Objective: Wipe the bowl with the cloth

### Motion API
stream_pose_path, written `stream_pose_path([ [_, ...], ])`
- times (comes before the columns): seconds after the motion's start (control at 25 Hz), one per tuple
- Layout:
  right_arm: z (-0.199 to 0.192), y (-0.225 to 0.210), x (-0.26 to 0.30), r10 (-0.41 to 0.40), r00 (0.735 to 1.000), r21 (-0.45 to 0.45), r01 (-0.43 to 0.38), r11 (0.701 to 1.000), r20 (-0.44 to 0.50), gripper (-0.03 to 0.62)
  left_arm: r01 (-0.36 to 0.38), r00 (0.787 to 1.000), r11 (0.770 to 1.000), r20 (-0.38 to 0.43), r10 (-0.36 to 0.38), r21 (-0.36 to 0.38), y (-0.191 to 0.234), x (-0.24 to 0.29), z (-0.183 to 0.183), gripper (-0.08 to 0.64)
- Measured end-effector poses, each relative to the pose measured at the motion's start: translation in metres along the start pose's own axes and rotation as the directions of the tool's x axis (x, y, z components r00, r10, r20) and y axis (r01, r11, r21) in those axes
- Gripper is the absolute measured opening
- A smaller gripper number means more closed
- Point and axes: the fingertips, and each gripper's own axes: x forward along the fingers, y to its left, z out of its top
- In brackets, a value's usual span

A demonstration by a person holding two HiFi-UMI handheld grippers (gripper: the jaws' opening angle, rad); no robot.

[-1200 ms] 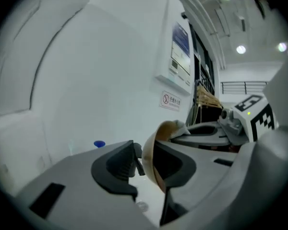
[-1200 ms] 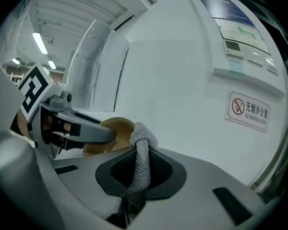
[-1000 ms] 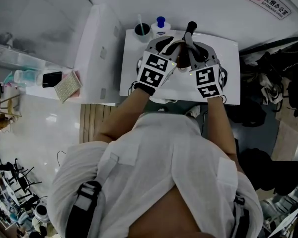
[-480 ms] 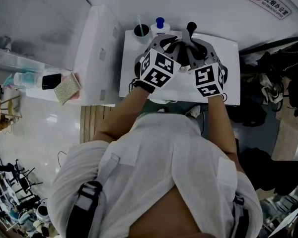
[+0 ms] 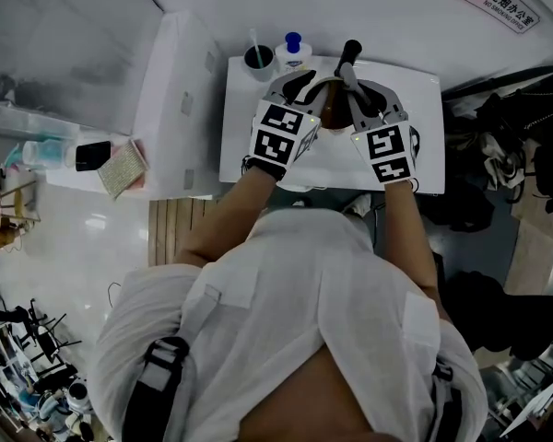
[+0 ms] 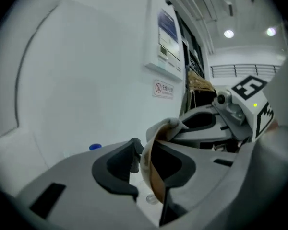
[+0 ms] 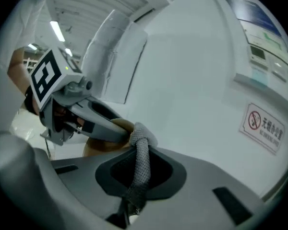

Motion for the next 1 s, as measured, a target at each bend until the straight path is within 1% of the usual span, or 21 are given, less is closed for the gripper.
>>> stream_pose_path([
  [0.04, -0.001, 0.004, 0.001, 0.017, 1.0, -0.058, -0.018, 0.998, -0.021, 0.041, 0.023, 0.999, 0.997, -0.039, -0.02, 0.074, -0.004, 0.004, -0.001, 0.103],
  [0.08, 0.0, 0.008, 0.003, 0.034, 0.999, -0.112, -0.039, 0.993, -0.041, 0.041, 0.048, 0.996, 0.989, -0.084, -0.036, 0.142, -0.008, 0.007, -0.003, 0.103],
  [0.16, 0.001, 0.014, 0.005, 0.053, 0.996, -0.198, -0.066, 0.978, -0.069, 0.043, 0.089, 0.985, 0.963, -0.168, -0.046, 0.256, -0.013, 0.012, -0.006, 0.082],
  [0.2, 0.003, 0.013, 0.005, 0.053, 0.996, -0.218, -0.068, 0.974, -0.075, 0.042, 0.101, 0.979, 0.95, -0.198, -0.043, 0.294, -0.014, 0.013, -0.006, 0.064],
  [0.24, 0.004, 0.011, 0.005, 0.052, 0.996, -0.217, -0.066, 0.974, -0.072, 0.043, 0.107, 0.976, 0.945, -0.212, -0.042, 0.309, -0.014, 0.013, -0.005, 0.052],
  [0.28, 0.006, 0.009, 0.005, 0.05, 0.997, -0.197, -0.061, 0.978, -0.061, 0.043, 0.106, 0.977, 0.948, -0.21, -0.043, 0.299, -0.013, 0.013, -0.003, 0.051],
  [0.32, 0.008, 0.007, 0.004, 0.049, 0.998, -0.165, -0.056, 0.985, -0.043, 0.043, 0.098, 0.979, 0.958, -0.197, -0.045, 0.269, -0.013, 0.013, -0.001, 0.052],
  [0.44, 0.012, 0.005, 0.004, 0.061, 0.997, -0.058, -0.059, 0.997, 0.037, 0.061, 0.071, 0.988, 0.985, -0.148, -0.048, 0.156, -0.01, 0.012, -0.001, 0.052],
  [0.52, 0.012, 0.007, 0.004, 0.081, 0.992, -0.004, -0.081, 0.997, 0.095, 0.07, 0.068, 0.99, 0.994, -0.132, -0.057, 0.085, -0.009, 0.011, -0.006, 0.055],
  [0.6, 0.012, 0.009, 0.003, 0.106, 0.984, 0.041, -0.113, 0.993, 0.147, 0.083, 0.079, 0.988, 0.996, -0.135, -0.073, 0.039, -0.008, 0.011, -0.013, 0.057],
  [0.64, 0.013, 0.01, 0.002, 0.118, 0.978, 0.062, -0.13, 0.99, 0.17, 0.092, 0.084, 0.986, 0.996, -0.144, -0.078, 0.036, -0.008, 0.011, -0.016, 0.055],
  [0.72, 0.016, 0.009, 0.0, 0.135, 0.966, 0.108, -0.161, 0.981, 0.219, 0.099, 0.085, 0.983, 0.995, -0.169, -0.074, 0.059, -0.005, 0.011, -0.022, 0.054],
  [0.8, 0.021, 0.004, -0.005, 0.128, 0.953, 0.165, -0.177, 0.97, 0.273, 0.096, 0.075, 0.979, 0.993, -0.198, -0.056, 0.088, 0.0, 0.01, -0.029, 0.044],
  [0.84, 0.023, -0.001, -0.007, 0.114, 0.949, 0.196, -0.177, 0.965, 0.294, 0.088, 0.068, 0.977, 0.994, -0.206, -0.048, 0.09, 0.004, 0.01, -0.031, 0.037],
  [0.88, 0.024, -0.007, -0.009, 0.097, 0.946, 0.225, -0.172, 0.959, 0.309, 0.066, 0.059, 0.978, 0.995, -0.206, -0.041, 0.082, 0.008, 0.009, -0.033, 0.032],
  [1.0, 0.022, -0.023, -0.015, 0.043, 0.944, 0.279, -0.141, 0.95, 0.328, 0.052, 0.017, 0.982, 0.999, -0.188, -0.009, 0.041, 0.023, 0.006, -0.037, 0.029],
])
